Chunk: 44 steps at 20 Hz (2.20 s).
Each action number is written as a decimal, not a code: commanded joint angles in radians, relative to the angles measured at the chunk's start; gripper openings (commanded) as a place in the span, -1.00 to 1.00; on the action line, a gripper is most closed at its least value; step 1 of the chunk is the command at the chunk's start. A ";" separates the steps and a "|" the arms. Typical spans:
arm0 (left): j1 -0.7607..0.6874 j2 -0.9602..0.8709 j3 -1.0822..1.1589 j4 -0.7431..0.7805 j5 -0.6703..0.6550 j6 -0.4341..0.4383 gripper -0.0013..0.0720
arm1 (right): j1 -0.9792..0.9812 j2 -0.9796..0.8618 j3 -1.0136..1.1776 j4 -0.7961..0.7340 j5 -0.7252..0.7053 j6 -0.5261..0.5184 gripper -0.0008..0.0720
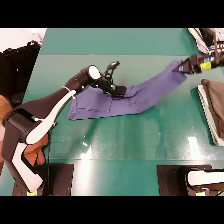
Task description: Fold the shirts.
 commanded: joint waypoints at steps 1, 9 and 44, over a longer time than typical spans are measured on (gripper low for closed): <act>-0.029 -0.056 0.019 -0.003 0.002 -0.006 -0.91 | 0.107 0.045 0.124 0.050 -0.023 0.042 -0.94; -0.013 -0.058 0.039 0.001 -0.018 -0.006 -0.91 | 0.349 0.044 0.177 0.050 -0.079 0.022 -0.94; 0.568 0.383 0.160 0.233 -0.391 0.029 -0.90 | 0.287 -0.126 -0.411 -0.004 -0.356 -0.035 0.52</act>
